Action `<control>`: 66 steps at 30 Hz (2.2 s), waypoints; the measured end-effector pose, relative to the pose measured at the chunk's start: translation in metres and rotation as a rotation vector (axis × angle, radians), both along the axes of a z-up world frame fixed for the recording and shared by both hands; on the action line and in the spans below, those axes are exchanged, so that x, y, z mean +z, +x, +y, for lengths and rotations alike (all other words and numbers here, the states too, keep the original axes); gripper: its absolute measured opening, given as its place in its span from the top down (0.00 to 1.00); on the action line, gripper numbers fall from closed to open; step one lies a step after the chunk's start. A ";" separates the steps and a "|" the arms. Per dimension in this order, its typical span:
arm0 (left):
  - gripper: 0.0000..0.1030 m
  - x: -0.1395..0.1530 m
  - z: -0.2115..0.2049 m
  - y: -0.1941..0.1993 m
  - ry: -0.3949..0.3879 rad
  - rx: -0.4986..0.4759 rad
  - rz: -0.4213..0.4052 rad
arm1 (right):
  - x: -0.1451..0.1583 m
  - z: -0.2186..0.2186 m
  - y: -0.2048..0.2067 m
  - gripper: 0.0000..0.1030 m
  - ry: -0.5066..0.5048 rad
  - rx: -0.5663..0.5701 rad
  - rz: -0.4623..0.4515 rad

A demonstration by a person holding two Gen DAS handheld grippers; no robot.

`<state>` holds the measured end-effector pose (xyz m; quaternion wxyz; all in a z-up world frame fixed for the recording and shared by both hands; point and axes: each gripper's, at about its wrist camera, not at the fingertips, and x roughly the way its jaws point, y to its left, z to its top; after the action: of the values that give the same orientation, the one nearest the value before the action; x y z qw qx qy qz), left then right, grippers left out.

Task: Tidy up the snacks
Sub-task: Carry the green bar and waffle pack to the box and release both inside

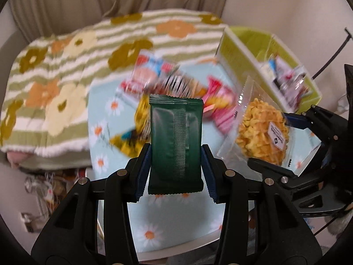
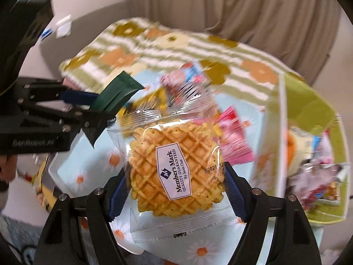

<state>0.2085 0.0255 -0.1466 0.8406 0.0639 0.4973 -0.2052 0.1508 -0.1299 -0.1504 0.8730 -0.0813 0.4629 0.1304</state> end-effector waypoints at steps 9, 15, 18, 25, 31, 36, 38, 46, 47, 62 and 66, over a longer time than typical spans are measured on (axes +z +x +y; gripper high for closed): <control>0.61 0.059 -0.060 0.027 -0.050 -0.053 -0.102 | 0.057 -0.073 0.016 0.28 0.053 -0.148 -0.096; 0.60 0.069 -0.132 0.050 -0.101 -0.048 -0.103 | 0.082 -0.150 0.034 0.28 0.074 -0.222 -0.126; 0.60 0.069 -0.174 0.063 -0.130 -0.052 -0.092 | 0.088 -0.187 0.044 0.28 0.063 -0.242 -0.129; 0.60 0.047 -0.259 0.095 -0.155 -0.046 -0.025 | 0.083 -0.263 0.073 0.28 0.106 -0.306 -0.088; 0.60 0.013 -0.301 0.122 -0.118 -0.058 0.047 | 0.063 -0.300 0.092 0.28 0.200 -0.376 -0.036; 0.60 -0.009 -0.314 0.139 -0.097 -0.078 0.092 | 0.048 -0.311 0.105 0.28 0.211 -0.399 0.000; 0.59 -0.014 -0.316 0.143 -0.090 -0.085 0.097 | 0.042 -0.312 0.108 0.28 0.215 -0.405 0.019; 0.00 -0.018 -0.306 0.152 -0.084 -0.071 0.094 | 0.030 -0.316 0.120 0.28 0.221 -0.418 0.052; 0.00 -0.017 -0.303 0.152 -0.083 -0.068 0.093 | 0.029 -0.316 0.121 0.28 0.217 -0.418 0.055; 0.00 -0.008 -0.278 0.135 -0.063 -0.056 0.040 | 0.024 -0.307 0.142 0.17 0.186 -0.400 0.074; 0.00 -0.007 -0.275 0.130 -0.050 -0.046 0.032 | 0.029 -0.304 0.140 0.02 0.186 -0.394 0.023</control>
<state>0.3388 -0.2492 -0.1538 0.8288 0.0508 0.5039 -0.2379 0.2907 -0.4338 -0.1211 0.8800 0.0930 0.4657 0.0005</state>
